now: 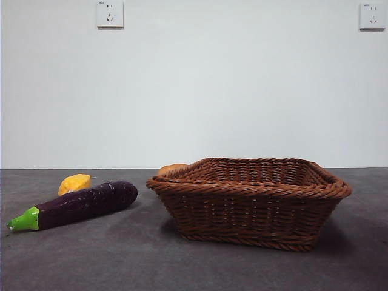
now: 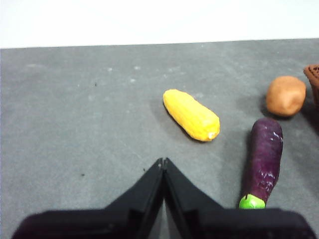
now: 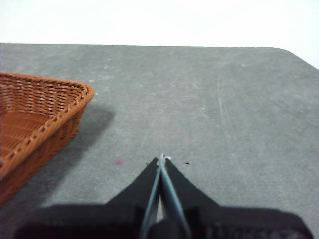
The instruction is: Help me put the vegetables on the table into the basket
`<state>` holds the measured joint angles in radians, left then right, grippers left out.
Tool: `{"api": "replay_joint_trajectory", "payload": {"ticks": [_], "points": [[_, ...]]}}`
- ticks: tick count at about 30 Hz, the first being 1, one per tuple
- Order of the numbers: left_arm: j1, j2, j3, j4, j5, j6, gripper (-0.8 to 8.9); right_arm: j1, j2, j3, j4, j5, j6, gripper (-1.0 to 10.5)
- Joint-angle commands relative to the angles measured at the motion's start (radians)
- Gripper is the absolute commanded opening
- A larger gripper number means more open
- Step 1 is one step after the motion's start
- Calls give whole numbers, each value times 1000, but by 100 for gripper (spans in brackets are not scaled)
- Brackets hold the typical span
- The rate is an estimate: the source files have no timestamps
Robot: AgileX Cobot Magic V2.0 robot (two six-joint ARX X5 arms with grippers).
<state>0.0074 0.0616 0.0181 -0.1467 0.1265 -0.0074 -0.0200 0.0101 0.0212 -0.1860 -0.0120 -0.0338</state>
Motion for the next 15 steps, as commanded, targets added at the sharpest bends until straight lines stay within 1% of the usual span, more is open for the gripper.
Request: {"api": "replay_joint_trajectory", "payload": {"ticks": [1,3,5,6,9,11,12,15], "points": [[2,0,-9,6,5,11,-3,-1,-1,-7,1,-6,107,1],[2,0,-9,5,5,11,-3,-1,-1,-7,1,-6,141,1],[2,0,-9,6,4,11,-3,-1,-1,-7,1,-6,149,1],[2,0,-9,6,4,10,-3,-1,-1,-7,1,-7,165,0],[2,4,-9,5,6,6,-4,-1,-1,-5,5,-7,261,-3],[2,4,-9,5,9,-5,-5,-1,-1,3,2,-6,341,-4],[2,4,-7,5,9,-24,-5,-1,-1,8,0,-6,372,-6],[2,5,14,-8,13,-125,-6,-1,1,41,-31,2,470,-9]]}}
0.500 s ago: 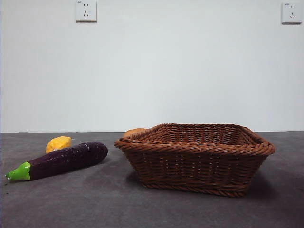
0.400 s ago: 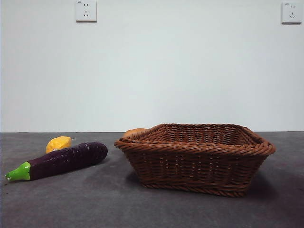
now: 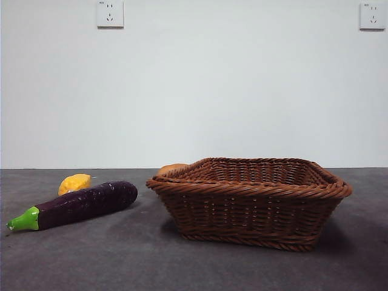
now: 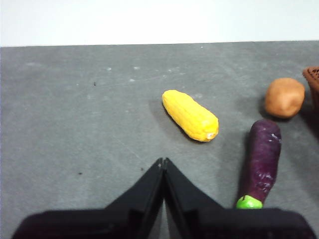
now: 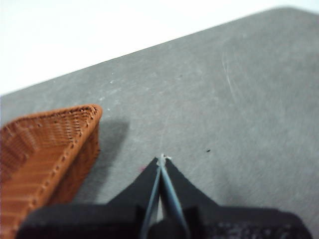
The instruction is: Help me put the vegetables on the table into the basket
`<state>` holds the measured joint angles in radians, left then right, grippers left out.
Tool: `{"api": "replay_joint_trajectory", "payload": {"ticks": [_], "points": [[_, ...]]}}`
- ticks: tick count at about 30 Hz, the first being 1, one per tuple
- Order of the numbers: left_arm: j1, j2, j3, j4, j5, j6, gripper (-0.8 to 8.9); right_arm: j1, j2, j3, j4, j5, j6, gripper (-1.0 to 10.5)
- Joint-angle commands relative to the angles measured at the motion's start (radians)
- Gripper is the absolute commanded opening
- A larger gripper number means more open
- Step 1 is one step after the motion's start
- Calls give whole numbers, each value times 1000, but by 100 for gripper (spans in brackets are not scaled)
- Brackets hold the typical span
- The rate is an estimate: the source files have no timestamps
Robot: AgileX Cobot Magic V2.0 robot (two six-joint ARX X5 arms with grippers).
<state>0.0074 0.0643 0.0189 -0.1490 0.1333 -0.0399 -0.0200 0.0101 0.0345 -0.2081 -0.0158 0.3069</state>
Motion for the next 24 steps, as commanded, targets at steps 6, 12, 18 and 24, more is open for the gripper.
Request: {"api": "replay_joint_trajectory", "payload": {"ticks": [6,12,18,24], "points": [[2,40,119,-54,0,-165,-7,-1,69,151,-89,5,199,-9],[2,178,249,-56,10,-166,-7,-1,234,324,-138,-53,196,-8],[2,390,403,-96,68,-166,-7,-1,473,534,-259,-153,116,-8],[2,623,593,-213,176,-167,-4,-1,737,743,-468,-324,-27,-7]]}}
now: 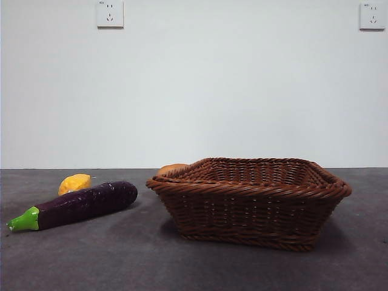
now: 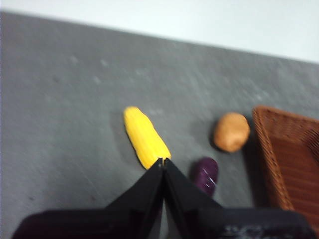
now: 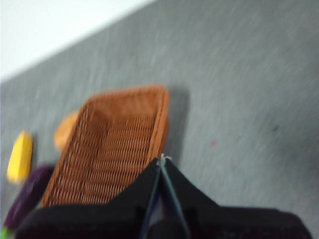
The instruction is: Help me put the vegetables on the table into the basket
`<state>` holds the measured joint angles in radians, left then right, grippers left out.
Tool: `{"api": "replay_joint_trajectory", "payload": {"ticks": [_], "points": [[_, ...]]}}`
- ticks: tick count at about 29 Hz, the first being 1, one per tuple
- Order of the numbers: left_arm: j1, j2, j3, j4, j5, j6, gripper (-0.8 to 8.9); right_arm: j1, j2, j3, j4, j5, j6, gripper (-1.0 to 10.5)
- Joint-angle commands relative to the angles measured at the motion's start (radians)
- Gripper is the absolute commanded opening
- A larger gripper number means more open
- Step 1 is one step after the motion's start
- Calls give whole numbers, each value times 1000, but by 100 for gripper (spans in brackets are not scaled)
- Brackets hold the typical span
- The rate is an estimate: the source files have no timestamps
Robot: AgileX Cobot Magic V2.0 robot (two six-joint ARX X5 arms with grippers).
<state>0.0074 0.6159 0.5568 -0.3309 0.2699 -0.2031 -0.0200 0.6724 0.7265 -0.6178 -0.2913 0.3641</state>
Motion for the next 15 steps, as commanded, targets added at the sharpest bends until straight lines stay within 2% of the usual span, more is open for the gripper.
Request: {"api": "replay_joint_trajectory", "payload": {"ticks": [1,4,9,10,13,15], "points": [[2,109,90,-53,69,-3,-4,-1,122,81,-90,-78,-106,-7],[2,229,194,-115,143,-3,-4,-1,252,152,-142,-169,-109,-2],[0,406,337,-217,365,-2,-4,1,412,187,-131,-253,-106,5],[0,433,354,-236,400,-2,-4,1,447,196,-136,-267,-106,57],[-5,481,368,-259,452,-2,-3,16,552,226,-137,-267,-111,514],[-6,494,368,-275,452,7,-3,42,629,255,-136,-266,-149,687]]}}
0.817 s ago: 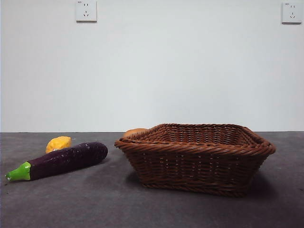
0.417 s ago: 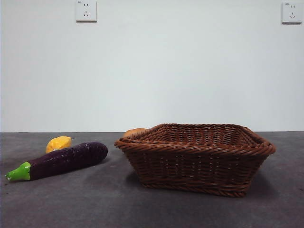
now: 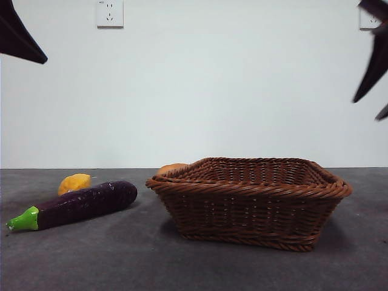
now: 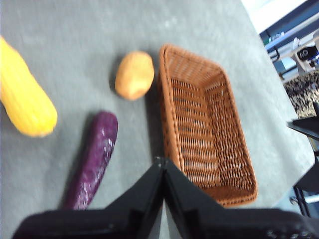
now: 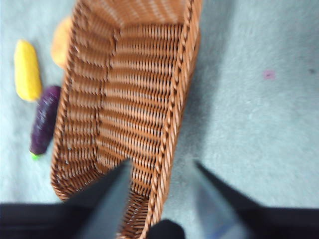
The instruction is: Help me put the vegetables on the table into the basket
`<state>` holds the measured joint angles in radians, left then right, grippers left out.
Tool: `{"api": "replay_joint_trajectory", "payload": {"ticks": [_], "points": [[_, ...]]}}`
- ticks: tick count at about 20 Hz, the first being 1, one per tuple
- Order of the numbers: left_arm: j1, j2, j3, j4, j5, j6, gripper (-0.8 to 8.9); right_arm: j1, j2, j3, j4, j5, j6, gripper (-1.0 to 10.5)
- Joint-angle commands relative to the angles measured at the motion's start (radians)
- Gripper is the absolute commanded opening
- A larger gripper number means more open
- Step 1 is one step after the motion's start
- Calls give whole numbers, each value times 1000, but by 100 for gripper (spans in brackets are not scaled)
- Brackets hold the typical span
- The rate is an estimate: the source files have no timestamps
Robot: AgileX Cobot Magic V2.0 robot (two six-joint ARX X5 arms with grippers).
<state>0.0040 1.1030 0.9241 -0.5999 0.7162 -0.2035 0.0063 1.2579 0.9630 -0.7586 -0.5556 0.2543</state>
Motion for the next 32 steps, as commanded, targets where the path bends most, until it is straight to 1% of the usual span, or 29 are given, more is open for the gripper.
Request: {"api": "replay_joint_trajectory", "payload": {"ticks": [1,3,6,10,12,14,15,16,18,19,20,22,23,25,27,28,30,32], "points": [[-3,10,1,-14,5,19,-3,31,89,36,10,-2,-39,702],[-6,12,1,-21,1,32,-3,67,163,69,23,11,-38,702],[-6,12,1,-40,-6,56,-3,121,263,112,49,104,-22,692],[-6,12,1,-46,-6,95,-3,167,364,128,72,112,0,689],[-6,12,1,-46,-6,130,-4,179,404,128,93,115,8,688],[-6,12,1,-43,-6,130,-4,185,440,128,115,113,8,687],[-6,12,0,-43,-6,130,-4,184,455,128,123,114,7,668],[-6,12,1,-43,-6,130,-4,184,467,128,130,115,8,567],[-6,12,0,-50,-7,130,-4,184,483,128,132,119,8,295],[-6,12,1,-50,-10,130,-4,184,491,128,134,118,8,209],[-6,12,1,-50,-10,130,-4,184,497,128,133,118,8,157],[-6,12,1,-50,-10,130,-4,184,508,128,133,118,7,15],[-6,12,1,-50,-10,130,-4,184,515,128,133,117,7,-15],[-6,12,1,-49,-21,132,-4,184,520,128,129,118,0,-12],[-6,12,1,-51,-99,129,-4,182,518,128,130,118,-5,-12],[-6,12,1,-51,-120,127,-4,177,515,128,129,117,-9,-12],[-6,28,2,-53,-129,101,-4,155,485,130,94,114,-44,-12],[-6,66,2,-58,-161,98,-5,129,425,135,24,115,-85,-12]]}}
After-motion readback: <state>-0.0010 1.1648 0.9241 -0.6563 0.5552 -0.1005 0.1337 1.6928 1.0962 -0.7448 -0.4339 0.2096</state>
